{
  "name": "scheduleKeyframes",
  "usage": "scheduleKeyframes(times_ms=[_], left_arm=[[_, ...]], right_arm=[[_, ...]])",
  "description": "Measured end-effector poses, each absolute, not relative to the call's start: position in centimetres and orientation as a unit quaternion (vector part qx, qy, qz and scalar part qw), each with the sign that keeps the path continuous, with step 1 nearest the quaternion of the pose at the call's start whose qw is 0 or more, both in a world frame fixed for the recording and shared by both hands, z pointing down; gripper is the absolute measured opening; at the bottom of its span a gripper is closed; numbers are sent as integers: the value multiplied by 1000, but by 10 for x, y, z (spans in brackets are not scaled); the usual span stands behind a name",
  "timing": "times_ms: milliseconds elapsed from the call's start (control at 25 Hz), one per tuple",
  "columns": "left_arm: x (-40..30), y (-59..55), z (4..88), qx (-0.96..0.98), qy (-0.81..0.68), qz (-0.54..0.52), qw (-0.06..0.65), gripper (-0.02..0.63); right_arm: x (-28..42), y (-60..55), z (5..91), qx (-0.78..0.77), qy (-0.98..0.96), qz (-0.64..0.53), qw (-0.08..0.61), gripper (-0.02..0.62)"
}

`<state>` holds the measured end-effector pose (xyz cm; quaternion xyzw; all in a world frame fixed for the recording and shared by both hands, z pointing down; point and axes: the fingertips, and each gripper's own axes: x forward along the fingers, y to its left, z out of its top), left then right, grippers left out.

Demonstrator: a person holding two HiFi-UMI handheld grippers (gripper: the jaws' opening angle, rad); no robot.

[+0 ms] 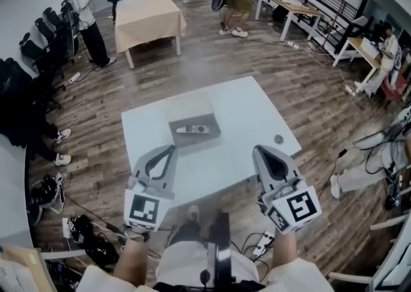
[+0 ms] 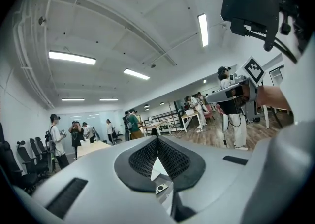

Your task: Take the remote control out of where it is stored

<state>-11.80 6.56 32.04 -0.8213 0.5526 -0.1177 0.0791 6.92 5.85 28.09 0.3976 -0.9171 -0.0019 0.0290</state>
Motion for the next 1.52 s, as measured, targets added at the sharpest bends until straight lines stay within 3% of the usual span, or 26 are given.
scheduleKeyframes(times_ms=[840, 1080, 1520], left_arm=[[-175, -56, 341, -832, 531, -148, 55, 0], [-173, -84, 383, -852, 479, -205, 53, 0], [-163, -129, 469, -855, 402, -326, 23, 0]], right_arm=[[14, -62, 308, 396, -916, 22, 59, 0], [4, -84, 320, 388, -919, 49, 45, 0], [9, -114, 365, 392, -913, 78, 79, 0]])
